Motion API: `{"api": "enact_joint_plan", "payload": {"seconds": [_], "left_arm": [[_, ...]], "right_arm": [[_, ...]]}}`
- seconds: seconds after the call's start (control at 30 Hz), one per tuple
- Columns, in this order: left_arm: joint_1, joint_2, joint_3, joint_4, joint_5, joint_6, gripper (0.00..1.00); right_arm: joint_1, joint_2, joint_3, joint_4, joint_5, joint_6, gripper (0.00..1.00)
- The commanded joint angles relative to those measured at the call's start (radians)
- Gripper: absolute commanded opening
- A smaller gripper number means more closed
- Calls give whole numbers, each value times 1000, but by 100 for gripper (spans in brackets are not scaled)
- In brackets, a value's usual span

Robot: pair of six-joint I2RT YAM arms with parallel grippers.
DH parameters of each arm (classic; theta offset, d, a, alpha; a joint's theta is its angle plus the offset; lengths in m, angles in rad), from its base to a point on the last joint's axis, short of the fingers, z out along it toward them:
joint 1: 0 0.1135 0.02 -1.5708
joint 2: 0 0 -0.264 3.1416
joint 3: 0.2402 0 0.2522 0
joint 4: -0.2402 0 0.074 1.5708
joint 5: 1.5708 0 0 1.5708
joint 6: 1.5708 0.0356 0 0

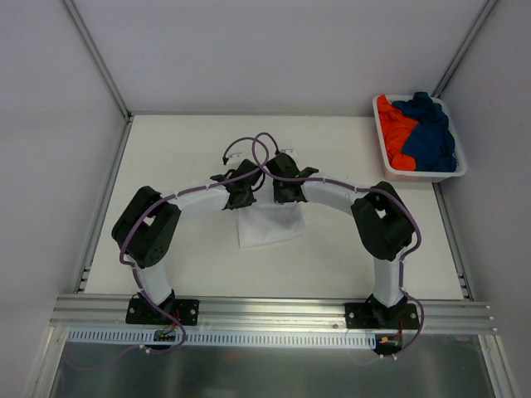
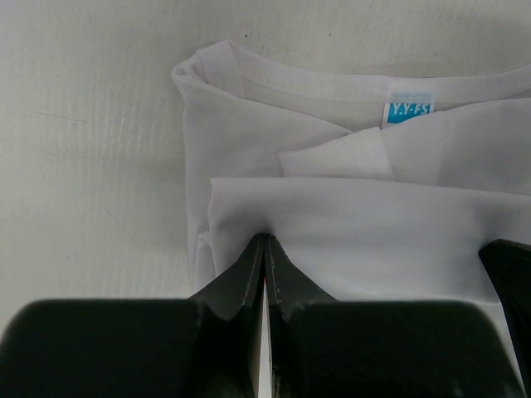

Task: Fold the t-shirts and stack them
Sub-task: Fold the tshirt

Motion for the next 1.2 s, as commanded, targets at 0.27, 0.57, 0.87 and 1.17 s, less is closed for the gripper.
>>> {"api": "enact_joint_plan", "payload": {"seconds": [0.27, 0.57, 0.87, 1.17], "left_arm": [[28, 13, -1, -5, 11, -7, 0], [34, 16, -12, -6, 27, -24, 0], [45, 13, -18, -5, 33, -21, 0], [57, -4, -41, -5, 34, -18, 0]], "right_arm": [[-3, -223, -85, 48, -81, 12, 1], [-3, -210, -73, 126, -253, 21, 0], [-5, -41, -32, 194, -397, 90, 1], [-48, -21, 5, 94, -282, 70, 1]]}}
